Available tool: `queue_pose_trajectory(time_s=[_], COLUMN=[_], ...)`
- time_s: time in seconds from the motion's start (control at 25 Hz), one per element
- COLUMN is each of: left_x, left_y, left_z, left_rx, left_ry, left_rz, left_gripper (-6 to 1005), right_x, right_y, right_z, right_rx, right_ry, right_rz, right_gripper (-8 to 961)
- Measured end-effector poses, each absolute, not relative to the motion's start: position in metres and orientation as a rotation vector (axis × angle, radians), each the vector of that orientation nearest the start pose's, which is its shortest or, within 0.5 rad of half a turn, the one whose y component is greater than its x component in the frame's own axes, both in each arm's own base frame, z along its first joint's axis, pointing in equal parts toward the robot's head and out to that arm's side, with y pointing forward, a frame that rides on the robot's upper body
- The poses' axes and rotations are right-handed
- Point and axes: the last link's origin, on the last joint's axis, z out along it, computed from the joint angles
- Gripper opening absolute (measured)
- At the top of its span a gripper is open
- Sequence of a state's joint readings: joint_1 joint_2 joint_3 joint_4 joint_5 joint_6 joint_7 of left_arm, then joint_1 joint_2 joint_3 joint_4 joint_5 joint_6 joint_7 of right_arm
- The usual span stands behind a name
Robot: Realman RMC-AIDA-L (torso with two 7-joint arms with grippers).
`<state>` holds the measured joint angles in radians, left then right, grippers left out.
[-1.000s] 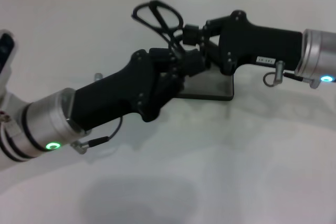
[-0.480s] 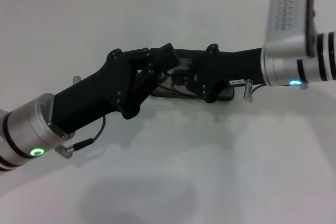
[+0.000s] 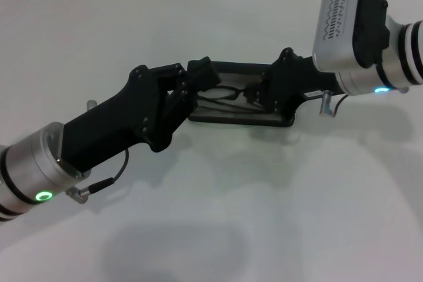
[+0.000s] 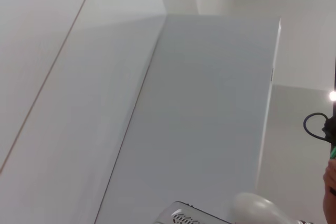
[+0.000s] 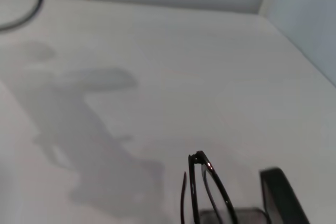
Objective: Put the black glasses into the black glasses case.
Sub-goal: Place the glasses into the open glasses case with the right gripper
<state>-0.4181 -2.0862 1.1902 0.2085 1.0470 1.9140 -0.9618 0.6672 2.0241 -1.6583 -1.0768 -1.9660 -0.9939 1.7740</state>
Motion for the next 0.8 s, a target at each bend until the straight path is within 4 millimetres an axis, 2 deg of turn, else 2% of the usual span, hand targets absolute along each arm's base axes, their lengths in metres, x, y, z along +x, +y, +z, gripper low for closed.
queue_pose_trajectory(time_s=[0.36, 0.8], left_x=[-0.229, -0.229], left_y=[0.254, 0.254], left_z=[-0.021, -0.022], left_rx=[-2.364, -2.361], left_ry=[-0.459, -0.464], left_rz=[-1.686, -1.688], left_gripper=[46, 47], right_x=[0.124, 0.127], right_y=[0.390, 0.391], right_z=[-0.067, -0.089], right_rx=[-2.783, -2.732], right_ry=[-0.130, -0.213], right_rz=[-0.009, -0.072], right_gripper=[111, 116])
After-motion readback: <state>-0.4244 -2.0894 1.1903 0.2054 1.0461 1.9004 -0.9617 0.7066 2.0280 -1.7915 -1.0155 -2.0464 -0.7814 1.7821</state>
